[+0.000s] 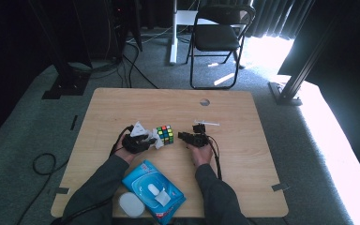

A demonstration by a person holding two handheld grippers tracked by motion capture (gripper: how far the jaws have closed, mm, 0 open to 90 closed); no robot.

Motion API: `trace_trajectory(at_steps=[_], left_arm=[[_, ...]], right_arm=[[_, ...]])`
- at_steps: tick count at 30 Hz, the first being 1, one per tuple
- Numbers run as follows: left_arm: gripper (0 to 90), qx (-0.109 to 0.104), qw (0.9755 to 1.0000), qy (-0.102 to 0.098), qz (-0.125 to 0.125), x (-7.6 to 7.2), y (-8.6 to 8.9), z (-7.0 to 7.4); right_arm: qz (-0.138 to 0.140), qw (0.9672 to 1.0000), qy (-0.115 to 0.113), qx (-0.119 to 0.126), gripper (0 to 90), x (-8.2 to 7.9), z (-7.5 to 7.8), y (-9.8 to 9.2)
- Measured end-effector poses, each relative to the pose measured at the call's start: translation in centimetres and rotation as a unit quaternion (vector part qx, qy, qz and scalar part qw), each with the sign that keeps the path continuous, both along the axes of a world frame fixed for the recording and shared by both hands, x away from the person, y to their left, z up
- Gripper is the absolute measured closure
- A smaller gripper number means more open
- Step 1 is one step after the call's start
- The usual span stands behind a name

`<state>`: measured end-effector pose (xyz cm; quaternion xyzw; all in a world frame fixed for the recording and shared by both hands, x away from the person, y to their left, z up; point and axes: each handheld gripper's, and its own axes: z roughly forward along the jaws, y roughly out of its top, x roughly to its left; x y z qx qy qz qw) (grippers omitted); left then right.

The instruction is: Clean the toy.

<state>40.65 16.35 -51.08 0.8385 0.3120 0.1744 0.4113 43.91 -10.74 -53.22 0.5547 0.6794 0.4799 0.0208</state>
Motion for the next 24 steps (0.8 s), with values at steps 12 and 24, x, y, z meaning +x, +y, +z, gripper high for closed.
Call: trace_trajectory(at_steps=[12, 24], left_arm=[[73.6, -0.002, 1.0000, -0.003, 0.003, -0.1, 0.2, 0.2], [73.6, -0.004, 1.0000, -0.005, 0.004, -0.2, 0.2, 0.3]], right_arm=[[0.041, 0.9982, -0.037, -0.025, 64.4, 0.2, 2.3, 3.6], [-0.006, 0.9931, 0.035, 0.111, 67.3, 0.8, 0.1, 1.6]])
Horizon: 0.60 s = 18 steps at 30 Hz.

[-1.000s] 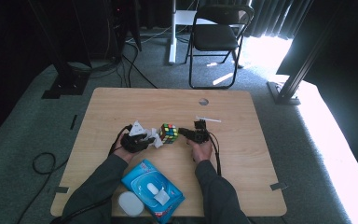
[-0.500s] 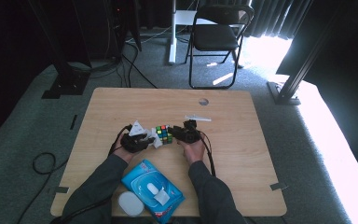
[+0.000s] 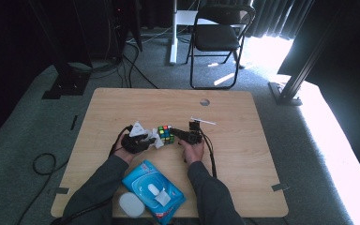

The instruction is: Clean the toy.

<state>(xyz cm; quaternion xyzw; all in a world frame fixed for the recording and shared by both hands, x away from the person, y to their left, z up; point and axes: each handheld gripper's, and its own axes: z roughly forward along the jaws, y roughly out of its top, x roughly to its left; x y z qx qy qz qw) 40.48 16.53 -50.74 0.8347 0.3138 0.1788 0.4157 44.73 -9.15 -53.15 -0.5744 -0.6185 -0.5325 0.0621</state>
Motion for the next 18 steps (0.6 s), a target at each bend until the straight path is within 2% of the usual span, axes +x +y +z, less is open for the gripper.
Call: trace_trajectory(at_steps=[2, 5, 6, 7, 8, 11, 12, 15, 18], left_arm=[[73.6, 0.000, 1.0000, 0.000, 0.000, 0.0, 0.0, 0.0], [73.5, -0.002, 1.0000, 0.001, 0.001, 0.1, 0.0, -0.1], [73.5, -0.002, 1.0000, 0.002, 0.001, 0.1, 0.0, -0.2], [73.4, -0.002, 1.0000, 0.003, 0.001, 0.1, -0.1, -0.3], [73.3, -0.001, 1.0000, 0.003, 0.001, 0.1, -0.1, -0.3], [73.2, -0.001, 1.0000, 0.004, 0.001, 0.1, -0.1, -0.3], [73.2, -0.001, 1.0000, 0.003, 0.002, 0.1, -0.1, -0.3], [73.1, -0.002, 1.0000, 0.003, 0.003, 0.1, 0.0, -0.3], [73.0, -0.001, 1.0000, 0.003, 0.005, 0.2, 0.1, -0.2]], right_arm=[[-0.015, 0.9999, -0.003, 0.004, 70.6, 0.0, 0.1, -0.8], [-0.030, 0.9995, -0.002, -0.014, 73.3, 0.0, 0.2, -2.0], [-0.034, 0.9989, -0.008, -0.033, 87.8, 0.0, 0.3, -2.3], [-0.037, 0.9974, -0.013, -0.060, 84.4, -0.2, 0.3, -2.3], [-0.036, 0.9966, -0.013, -0.073, 84.6, -0.3, 0.2, -2.4], [-0.030, 0.9964, -0.026, -0.075, 77.2, -0.7, -0.1, -2.8], [-0.024, 0.9955, -0.036, -0.084, 73.2, -0.9, 0.0, -2.8], [-0.001, 0.9886, -0.088, -0.122, 58.2, -1.4, 0.8, -2.5], [0.035, 0.9795, -0.130, -0.149, 43.5, -1.3, 1.7, -2.1]])
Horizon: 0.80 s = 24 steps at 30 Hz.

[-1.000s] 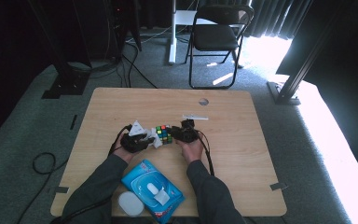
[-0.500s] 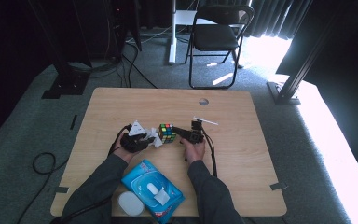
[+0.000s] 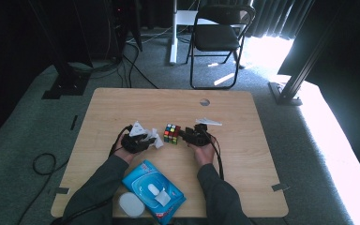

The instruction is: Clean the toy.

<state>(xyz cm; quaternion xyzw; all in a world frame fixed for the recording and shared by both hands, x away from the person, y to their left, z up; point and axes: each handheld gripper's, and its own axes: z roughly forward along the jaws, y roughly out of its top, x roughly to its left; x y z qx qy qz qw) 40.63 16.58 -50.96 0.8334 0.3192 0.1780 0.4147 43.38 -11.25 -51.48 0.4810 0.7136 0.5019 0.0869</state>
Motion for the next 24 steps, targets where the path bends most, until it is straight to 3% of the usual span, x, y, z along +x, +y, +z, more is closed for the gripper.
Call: trace_trajectory(at_steps=[3, 7, 13, 19, 21, 24], left_arm=[[72.7, -0.001, 1.0000, 0.000, -0.001, 0.0, 0.0, 0.0], [72.6, -0.001, 1.0000, 0.001, -0.002, 0.0, 0.1, 0.0], [72.3, -0.002, 1.0000, -0.001, -0.002, 0.0, 0.1, 0.2], [72.2, -0.004, 1.0000, -0.002, -0.002, 0.0, 0.2, 0.4], [72.3, -0.004, 1.0000, -0.002, -0.002, 0.0, 0.3, 0.4], [72.2, -0.002, 1.0000, -0.003, -0.001, 0.0, 0.3, 0.5]], right_arm=[[0.044, 0.9974, -0.027, -0.051, 31.9, 0.4, 0.5, 0.8], [0.094, 0.9860, -0.064, -0.122, 26.3, 0.8, 0.4, 1.8], [0.145, 0.9733, -0.090, -0.153, 19.3, 1.8, 0.5, 3.0], [0.171, 0.9669, -0.078, -0.173, 16.2, 2.8, 0.3, 3.7], [0.180, 0.9640, -0.074, -0.182, 17.9, 2.9, 0.1, 3.9], [0.181, 0.9624, -0.074, -0.188, 22.5, 3.0, -0.3, 3.9]])
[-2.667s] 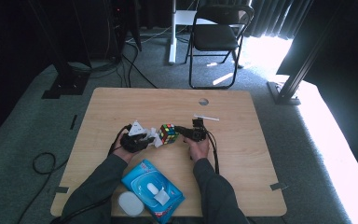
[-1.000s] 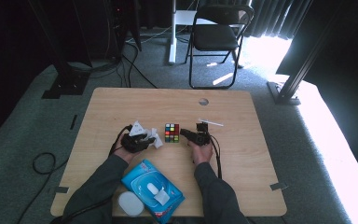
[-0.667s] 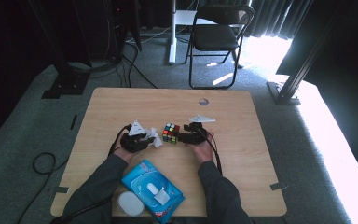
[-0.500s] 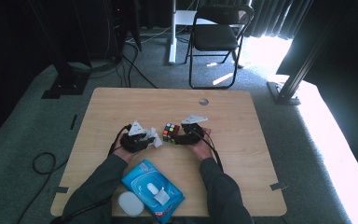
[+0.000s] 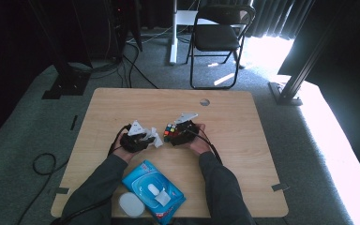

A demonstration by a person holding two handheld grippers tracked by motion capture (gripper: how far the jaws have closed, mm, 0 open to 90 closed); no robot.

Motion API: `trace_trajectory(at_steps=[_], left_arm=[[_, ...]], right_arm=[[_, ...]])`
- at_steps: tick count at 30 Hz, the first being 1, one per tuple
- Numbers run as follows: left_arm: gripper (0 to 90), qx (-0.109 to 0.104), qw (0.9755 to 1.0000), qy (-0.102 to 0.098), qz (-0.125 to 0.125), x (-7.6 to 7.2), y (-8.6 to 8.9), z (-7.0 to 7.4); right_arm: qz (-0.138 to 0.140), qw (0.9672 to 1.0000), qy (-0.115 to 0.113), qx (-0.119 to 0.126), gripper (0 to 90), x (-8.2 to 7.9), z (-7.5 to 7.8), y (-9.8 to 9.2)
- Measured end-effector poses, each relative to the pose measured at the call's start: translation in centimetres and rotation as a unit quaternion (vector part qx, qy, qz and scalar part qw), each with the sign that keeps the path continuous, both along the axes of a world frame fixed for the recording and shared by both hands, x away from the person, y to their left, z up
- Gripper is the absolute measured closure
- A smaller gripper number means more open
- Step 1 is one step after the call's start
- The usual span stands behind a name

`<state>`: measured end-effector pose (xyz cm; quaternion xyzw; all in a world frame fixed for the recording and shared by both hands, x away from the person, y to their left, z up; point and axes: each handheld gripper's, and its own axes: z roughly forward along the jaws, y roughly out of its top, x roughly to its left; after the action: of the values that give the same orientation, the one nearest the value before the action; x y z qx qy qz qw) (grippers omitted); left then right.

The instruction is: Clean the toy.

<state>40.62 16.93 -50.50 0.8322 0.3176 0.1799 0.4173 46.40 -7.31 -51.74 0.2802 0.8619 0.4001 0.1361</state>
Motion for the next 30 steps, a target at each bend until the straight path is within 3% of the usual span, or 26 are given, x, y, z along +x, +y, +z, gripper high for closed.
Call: trace_trajectory(at_steps=[10, 13, 22, 30], left_arm=[[72.3, 0.006, 1.0000, -0.002, 0.003, 0.0, 0.2, 0.2], [72.4, 0.006, 1.0000, -0.003, 0.004, 0.0, 0.1, 0.2], [74.8, 0.002, 0.9999, -0.002, 0.012, 0.1, 0.3, 0.5], [76.6, -0.004, 0.9998, -0.004, 0.018, 0.2, 0.6, 0.8]], right_arm=[[0.007, 0.9998, -0.001, -0.021, 28.1, -0.1, -0.4, 0.2], [0.006, 0.9999, 0.007, -0.011, 33.8, -0.2, -0.4, 0.1], [-0.002, 1.0000, 0.002, -0.009, 34.1, -0.7, -0.4, 0.2], [0.007, 0.9999, -0.009, 0.009, 34.1, -1.6, 0.6, 0.1]])
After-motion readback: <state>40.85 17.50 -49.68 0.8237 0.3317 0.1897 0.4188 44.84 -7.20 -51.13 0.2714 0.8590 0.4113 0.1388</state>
